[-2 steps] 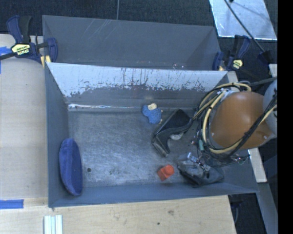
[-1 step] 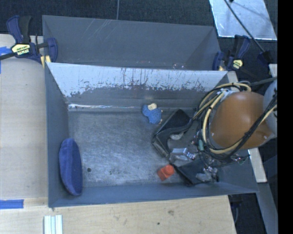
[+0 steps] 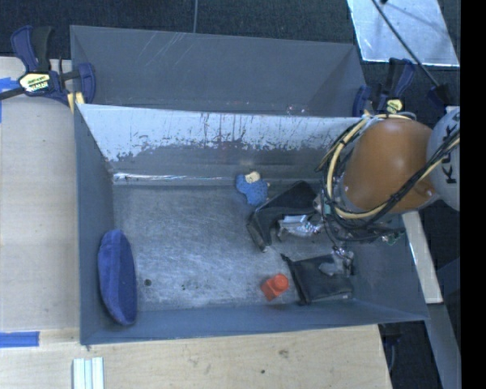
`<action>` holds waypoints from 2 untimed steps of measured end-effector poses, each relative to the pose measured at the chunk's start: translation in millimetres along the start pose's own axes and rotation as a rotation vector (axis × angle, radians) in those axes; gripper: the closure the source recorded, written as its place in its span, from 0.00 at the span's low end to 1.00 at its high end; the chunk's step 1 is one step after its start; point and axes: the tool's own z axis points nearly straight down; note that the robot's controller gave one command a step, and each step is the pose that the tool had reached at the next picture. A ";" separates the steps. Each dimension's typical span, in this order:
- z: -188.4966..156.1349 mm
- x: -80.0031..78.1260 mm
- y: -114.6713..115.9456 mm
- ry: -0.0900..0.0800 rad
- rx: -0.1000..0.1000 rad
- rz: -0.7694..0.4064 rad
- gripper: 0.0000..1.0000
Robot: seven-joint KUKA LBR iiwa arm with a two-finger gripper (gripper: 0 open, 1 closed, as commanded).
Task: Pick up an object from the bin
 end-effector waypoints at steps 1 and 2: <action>-2.7 32.5 45.7 0.001 -0.003 -0.543 0.00; -2.9 50.7 -12.1 -0.009 -0.001 -1.078 0.00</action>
Offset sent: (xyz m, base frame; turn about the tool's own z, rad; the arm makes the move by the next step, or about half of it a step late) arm -0.0550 0.0082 0.0030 -0.5415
